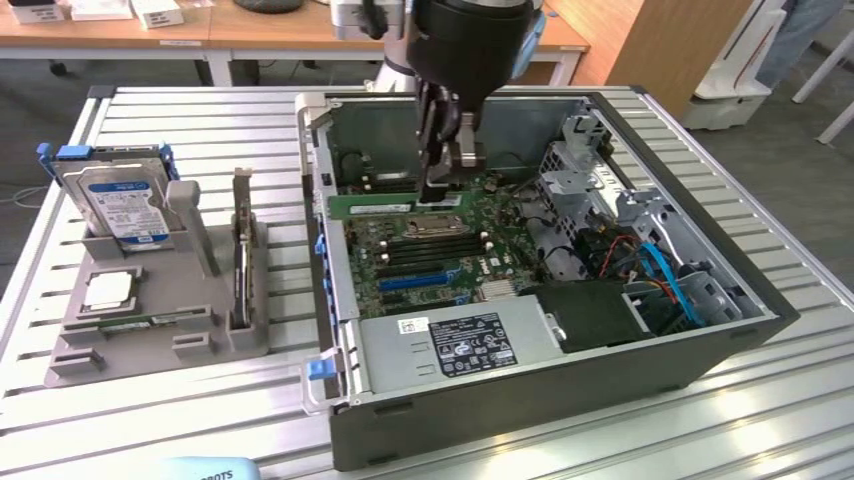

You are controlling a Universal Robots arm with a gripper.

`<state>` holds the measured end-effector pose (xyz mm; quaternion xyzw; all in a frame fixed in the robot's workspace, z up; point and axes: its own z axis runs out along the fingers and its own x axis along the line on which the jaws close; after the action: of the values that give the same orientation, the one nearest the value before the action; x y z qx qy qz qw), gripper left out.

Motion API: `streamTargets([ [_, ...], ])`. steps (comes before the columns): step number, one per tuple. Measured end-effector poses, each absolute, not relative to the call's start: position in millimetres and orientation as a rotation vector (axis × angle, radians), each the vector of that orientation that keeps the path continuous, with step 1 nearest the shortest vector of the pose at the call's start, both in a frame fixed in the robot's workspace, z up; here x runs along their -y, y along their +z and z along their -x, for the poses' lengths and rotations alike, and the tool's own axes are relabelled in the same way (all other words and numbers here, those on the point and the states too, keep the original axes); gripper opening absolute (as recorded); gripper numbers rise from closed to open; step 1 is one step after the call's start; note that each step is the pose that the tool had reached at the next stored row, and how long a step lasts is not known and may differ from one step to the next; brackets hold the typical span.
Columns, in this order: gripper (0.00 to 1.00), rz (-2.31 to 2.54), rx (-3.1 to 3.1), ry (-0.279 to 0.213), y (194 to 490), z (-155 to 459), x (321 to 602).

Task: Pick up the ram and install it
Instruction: 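Pick up the ram and move it above insertion slot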

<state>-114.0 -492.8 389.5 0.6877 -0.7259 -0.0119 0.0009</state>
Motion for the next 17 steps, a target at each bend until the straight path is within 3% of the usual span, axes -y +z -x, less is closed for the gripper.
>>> streamTargets([
  [17,0.12,-2.213,2.226,-0.038,389.5,53.7,492.9],
])
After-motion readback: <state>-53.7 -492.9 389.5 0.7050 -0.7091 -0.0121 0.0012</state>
